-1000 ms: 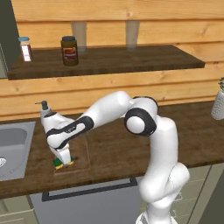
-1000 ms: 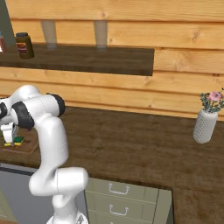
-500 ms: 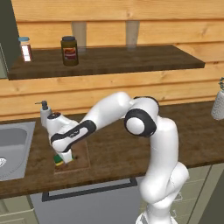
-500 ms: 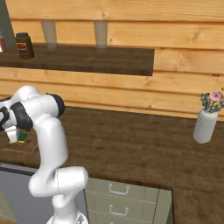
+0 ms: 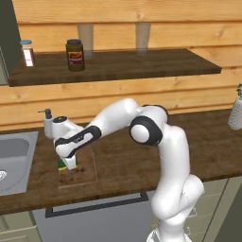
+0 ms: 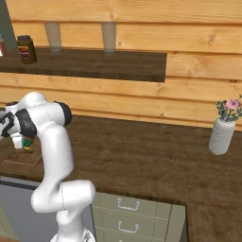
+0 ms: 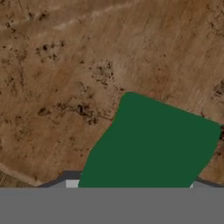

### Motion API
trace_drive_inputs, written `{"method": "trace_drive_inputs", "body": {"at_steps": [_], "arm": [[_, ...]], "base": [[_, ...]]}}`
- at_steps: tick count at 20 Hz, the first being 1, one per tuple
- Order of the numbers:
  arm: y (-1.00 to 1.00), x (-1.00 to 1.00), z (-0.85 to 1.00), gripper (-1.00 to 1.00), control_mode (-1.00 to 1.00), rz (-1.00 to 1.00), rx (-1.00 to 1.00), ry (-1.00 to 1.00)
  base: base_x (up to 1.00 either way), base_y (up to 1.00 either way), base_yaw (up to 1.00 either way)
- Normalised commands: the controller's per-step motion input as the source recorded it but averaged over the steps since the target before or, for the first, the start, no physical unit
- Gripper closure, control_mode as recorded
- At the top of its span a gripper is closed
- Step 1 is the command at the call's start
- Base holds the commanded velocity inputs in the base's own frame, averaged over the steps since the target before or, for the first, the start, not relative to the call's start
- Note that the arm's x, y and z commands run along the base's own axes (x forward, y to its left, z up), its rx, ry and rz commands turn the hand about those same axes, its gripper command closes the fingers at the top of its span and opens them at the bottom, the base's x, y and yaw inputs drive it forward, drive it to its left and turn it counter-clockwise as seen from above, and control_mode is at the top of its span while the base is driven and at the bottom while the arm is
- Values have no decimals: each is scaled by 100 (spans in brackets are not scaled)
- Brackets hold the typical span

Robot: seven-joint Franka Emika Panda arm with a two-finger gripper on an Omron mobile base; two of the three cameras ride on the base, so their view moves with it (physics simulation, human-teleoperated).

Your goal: Pick up the sponge from the counter and clean the cutting board by briefly scrubbing or pressing down on the cutting board. Once finished, release the sponge.

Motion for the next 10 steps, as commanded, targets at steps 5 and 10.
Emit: {"method": "trace_drive_inputs", "body": {"at_steps": [5,10], "arm": [[-13,74,-38,100,-100,-4,0,0],[-27,75,-35,100,-100,-2,2,0]], "base": [[0,0,0],[0,0,0]]}}
